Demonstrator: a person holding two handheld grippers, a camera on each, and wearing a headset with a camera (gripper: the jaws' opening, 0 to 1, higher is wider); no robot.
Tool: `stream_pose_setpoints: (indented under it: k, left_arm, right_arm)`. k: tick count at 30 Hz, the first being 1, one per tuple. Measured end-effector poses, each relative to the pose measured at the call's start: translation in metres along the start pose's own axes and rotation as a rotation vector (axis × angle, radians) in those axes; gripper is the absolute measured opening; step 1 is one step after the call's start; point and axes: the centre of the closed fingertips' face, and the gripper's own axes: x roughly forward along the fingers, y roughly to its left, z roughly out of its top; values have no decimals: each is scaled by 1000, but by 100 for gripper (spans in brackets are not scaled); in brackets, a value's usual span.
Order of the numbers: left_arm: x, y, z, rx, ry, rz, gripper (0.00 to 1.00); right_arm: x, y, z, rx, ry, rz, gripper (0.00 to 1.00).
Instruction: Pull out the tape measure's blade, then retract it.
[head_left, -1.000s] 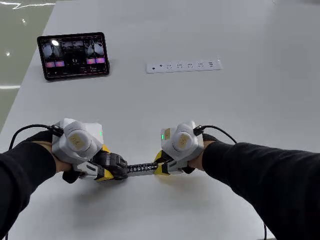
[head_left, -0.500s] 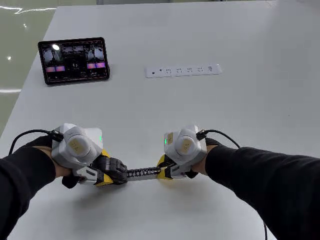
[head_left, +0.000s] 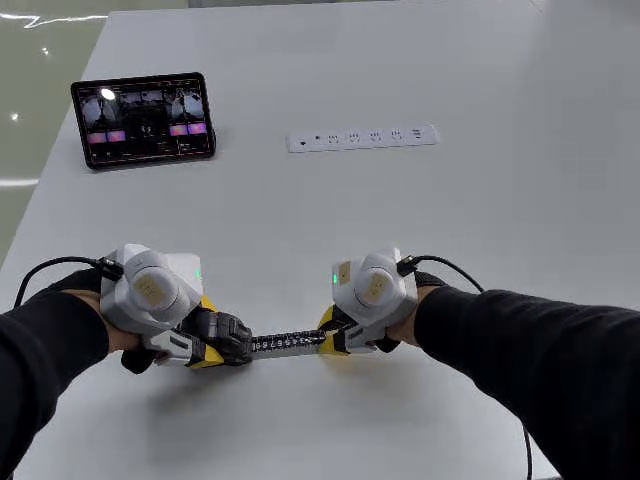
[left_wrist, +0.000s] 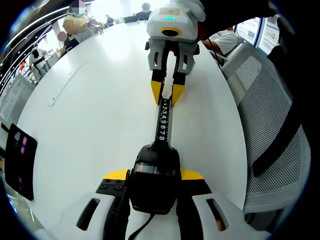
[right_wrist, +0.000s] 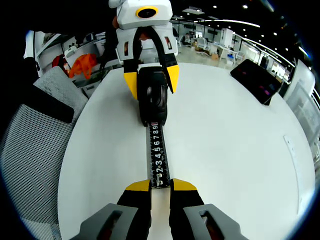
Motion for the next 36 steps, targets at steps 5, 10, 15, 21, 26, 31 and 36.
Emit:
stream_pose_setpoints:
  k: [5,10,15,21,26,31,36]
  left_arm:
    - [0,0,0,-1,0,1,30]
    - [0,0,0,-1,1,1,30]
    - [0,0,0,-1,1,2,30]
    - [1,1,-1,-1,1,3,30]
    - [0,0,0,-1,2,4,30]
    - [0,0,0,-1,2,3,30]
    - [-1,-1,1,-1,2,3,30]
  right_arm:
    - [-1,0,-2,0,1,0,9]
    - [-3,0,-4,4,3,-1,9]
    - [-4,0,-7,7,3,-5,9]
    - [-6,0,-10,8,6,-8,9]
    - [-8,-1,-13,4,13,-6,9]
    - [-9,-1,-14,8,12,-9,9]
    - [-11,-1,-16,9,12,-9,9]
